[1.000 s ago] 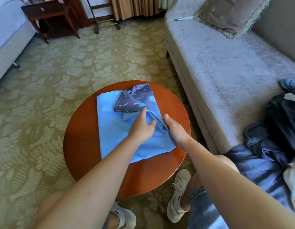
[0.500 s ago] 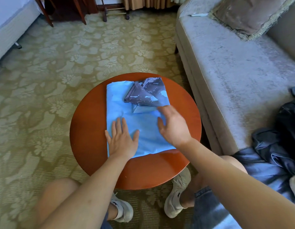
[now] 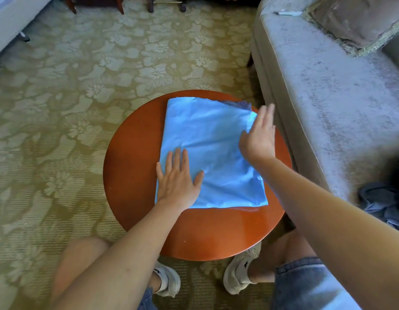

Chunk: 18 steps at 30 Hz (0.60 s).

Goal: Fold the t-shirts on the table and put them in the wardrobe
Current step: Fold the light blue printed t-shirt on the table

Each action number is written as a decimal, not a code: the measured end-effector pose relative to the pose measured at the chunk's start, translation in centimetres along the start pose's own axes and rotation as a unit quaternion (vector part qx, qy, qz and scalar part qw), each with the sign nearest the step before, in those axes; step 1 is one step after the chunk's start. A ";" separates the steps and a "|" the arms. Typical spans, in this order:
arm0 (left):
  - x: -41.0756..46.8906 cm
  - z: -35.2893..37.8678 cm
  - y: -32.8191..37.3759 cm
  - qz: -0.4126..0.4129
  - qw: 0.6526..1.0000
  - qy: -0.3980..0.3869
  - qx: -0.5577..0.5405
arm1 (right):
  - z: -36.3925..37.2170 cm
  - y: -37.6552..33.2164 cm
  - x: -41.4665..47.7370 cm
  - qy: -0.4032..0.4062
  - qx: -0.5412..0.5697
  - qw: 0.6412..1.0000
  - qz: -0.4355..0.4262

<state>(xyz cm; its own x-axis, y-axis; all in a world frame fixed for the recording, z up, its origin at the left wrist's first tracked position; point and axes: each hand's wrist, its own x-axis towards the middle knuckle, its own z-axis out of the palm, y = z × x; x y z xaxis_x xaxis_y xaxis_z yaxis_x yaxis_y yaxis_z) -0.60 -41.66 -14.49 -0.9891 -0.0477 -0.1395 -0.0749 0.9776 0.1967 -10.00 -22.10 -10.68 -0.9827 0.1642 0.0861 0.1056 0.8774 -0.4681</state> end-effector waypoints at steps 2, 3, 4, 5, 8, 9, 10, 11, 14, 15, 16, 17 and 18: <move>0.7 -0.2 -0.4 0.020 1.000 -0.005 0.011 | 0.5 -0.2 -0.7 -0.097 -0.089 0.984 -0.118; 1.0 -0.3 -0.7 0.033 0.999 -0.010 0.018 | 0.8 -0.2 -1.1 -0.158 -0.116 0.969 -0.149; 1.3 -0.5 -1.0 0.049 0.998 -0.018 0.028 | 1.2 -0.1 -1.5 -0.203 -0.132 0.958 -0.154; 1.6 -0.8 -1.5 0.064 0.997 -0.028 0.038 | 1.6 0.2 -1.8 -0.223 -0.142 0.954 -0.143; 2.8 -2.0 -3.1 0.100 0.991 -0.054 0.077 | 1.6 0.6 -3.3 -0.214 -0.169 0.955 -0.119; 3.2 -2.4 -3.6 0.113 0.987 -0.055 0.102 | 1.4 0.5 -4.1 -0.202 -0.183 0.954 -0.121; 3.5 -2.7 -4.0 0.126 0.982 -0.049 0.129 | 1.1 0.3 -4.9 -0.190 -0.196 0.954 -0.125; 3.6 -2.9 -4.2 0.136 0.978 -0.037 0.152 | 0.8 0.2 -5.7 -0.183 -0.207 0.952 -0.130; 3.6 -3.6 -4.9 0.115 0.977 0.020 0.179 | 0.1 0.1 -7.9 -0.179 -0.235 0.946 -0.131; 3.6 -3.9 -5.1 0.098 0.979 0.032 0.177 | -0.2 0.0 -8.6 -0.180 -0.238 0.946 -0.129; 3.6 -4.1 -5.1 0.080 0.982 0.039 0.169 | -0.5 -0.2 -9.3 -0.183 -0.240 0.945 -0.127; 3.5 -4.3 -5.1 0.056 0.986 0.045 0.150 | -0.7 -0.6 -10.0 -0.190 -0.241 0.943 -0.130; 3.1 -4.5 -4.9 0.023 0.992 0.048 0.115 | -0.9 -0.9 -10.6 -0.197 -0.239 0.941 -0.134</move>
<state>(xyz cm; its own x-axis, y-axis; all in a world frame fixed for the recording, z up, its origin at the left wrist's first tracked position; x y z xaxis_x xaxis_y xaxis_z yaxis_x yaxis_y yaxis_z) -3.90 -47.50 -11.47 -0.9992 -0.0107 -0.0397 -0.0096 0.9996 -0.0283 0.43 -24.23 -10.41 -0.9538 -0.1901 -0.2325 -0.1909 0.9814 -0.0190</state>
